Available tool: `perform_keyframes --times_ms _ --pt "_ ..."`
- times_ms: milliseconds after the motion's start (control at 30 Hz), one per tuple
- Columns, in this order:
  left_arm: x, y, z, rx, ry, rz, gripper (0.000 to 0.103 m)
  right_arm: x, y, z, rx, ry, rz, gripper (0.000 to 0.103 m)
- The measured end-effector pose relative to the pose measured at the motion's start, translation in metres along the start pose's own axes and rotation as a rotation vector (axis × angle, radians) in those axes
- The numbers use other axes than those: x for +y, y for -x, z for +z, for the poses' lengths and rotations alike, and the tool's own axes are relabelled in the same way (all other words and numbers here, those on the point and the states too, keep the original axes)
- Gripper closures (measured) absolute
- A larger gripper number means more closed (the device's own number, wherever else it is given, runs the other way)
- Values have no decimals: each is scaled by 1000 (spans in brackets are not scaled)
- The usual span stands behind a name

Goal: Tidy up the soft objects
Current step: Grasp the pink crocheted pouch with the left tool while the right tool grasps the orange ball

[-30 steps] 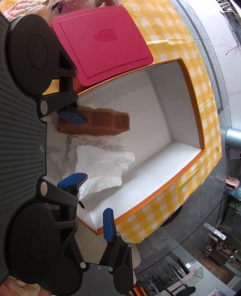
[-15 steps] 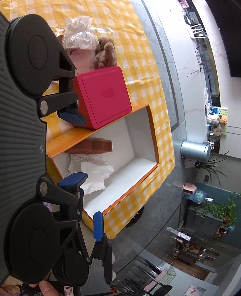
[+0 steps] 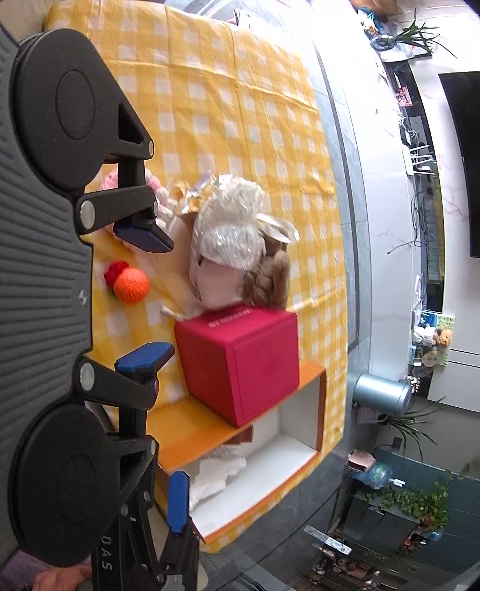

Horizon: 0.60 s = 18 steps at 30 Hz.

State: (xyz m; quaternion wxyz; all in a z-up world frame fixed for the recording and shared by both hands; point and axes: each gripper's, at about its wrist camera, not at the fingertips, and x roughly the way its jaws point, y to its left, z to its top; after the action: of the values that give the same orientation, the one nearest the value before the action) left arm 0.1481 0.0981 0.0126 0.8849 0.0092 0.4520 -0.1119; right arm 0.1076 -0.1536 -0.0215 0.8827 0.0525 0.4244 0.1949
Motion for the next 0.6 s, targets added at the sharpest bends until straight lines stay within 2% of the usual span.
perform_keyframes --times_ms 133,233,467,600 --pt "33 -14 -11 48 30 28 36 19 -29 1 33 17 31 39" --pt "55 -29 -19 87 20 36 35 30 -52 -1 73 30 43 40" --pt "86 -63 -31 149 -123 -9 25 51 -111 -4 181 81 44 40" --pt "99 -89 -30 180 -164 -34 24 57 -139 -3 228 94 27 40"
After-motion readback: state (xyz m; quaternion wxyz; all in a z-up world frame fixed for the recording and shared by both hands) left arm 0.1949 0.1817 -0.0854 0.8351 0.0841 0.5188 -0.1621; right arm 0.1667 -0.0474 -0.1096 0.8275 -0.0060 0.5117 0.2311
